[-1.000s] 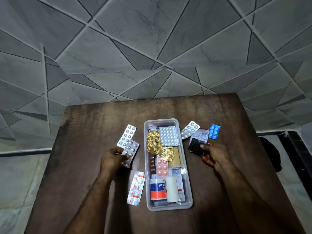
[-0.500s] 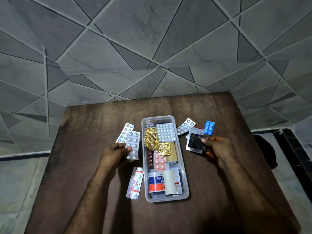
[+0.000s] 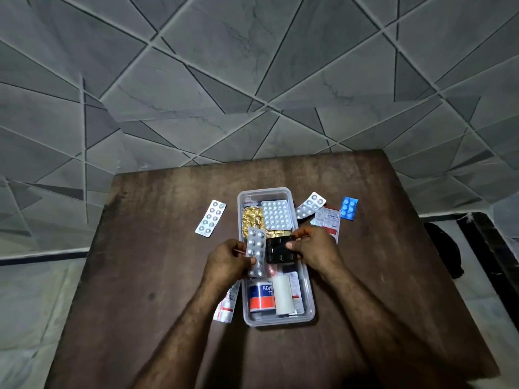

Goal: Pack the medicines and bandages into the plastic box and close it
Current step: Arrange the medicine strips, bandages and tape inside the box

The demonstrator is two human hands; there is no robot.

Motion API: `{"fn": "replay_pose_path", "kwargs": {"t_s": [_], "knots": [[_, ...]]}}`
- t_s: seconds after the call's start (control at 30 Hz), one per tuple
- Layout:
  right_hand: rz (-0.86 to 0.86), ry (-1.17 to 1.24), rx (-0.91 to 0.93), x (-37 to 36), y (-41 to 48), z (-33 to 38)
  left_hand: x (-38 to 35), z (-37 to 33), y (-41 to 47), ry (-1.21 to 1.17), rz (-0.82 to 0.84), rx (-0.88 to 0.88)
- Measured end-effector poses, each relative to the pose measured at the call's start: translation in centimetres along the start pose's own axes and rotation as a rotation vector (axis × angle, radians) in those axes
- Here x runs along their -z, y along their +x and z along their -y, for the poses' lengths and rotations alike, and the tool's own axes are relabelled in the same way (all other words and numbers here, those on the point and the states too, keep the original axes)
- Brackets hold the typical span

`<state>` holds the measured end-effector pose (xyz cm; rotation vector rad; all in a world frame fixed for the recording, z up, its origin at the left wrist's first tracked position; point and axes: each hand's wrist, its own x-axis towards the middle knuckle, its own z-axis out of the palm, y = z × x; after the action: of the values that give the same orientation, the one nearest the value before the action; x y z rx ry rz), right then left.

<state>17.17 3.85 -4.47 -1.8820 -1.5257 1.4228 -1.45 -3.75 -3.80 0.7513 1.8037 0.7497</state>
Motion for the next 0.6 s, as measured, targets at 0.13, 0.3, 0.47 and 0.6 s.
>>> {"fn": "replay_pose_path", "kwargs": {"t_s": [0.13,0.3,0.47,0.6], "knots": [[-0.006,-0.145,0.009,-0.8,-0.3,-0.3,-0.8,0.0,-0.1,0.152,-0.037,-0.017],[-0.008,-0.304,0.052,-1.2,-0.7,-0.3,-1.8,0.0,-0.4,0.407,-0.117,-0.080],[-0.022,-0.474,0.131,-1.4,-1.5,-0.1,-1.9,-0.5,-0.6,0.755,-0.131,-0.178],[-0.151,-0.360,0.177,-0.2,-1.4,0.4,0.1,-0.1,0.1,0.590,-0.174,-0.221]]}}
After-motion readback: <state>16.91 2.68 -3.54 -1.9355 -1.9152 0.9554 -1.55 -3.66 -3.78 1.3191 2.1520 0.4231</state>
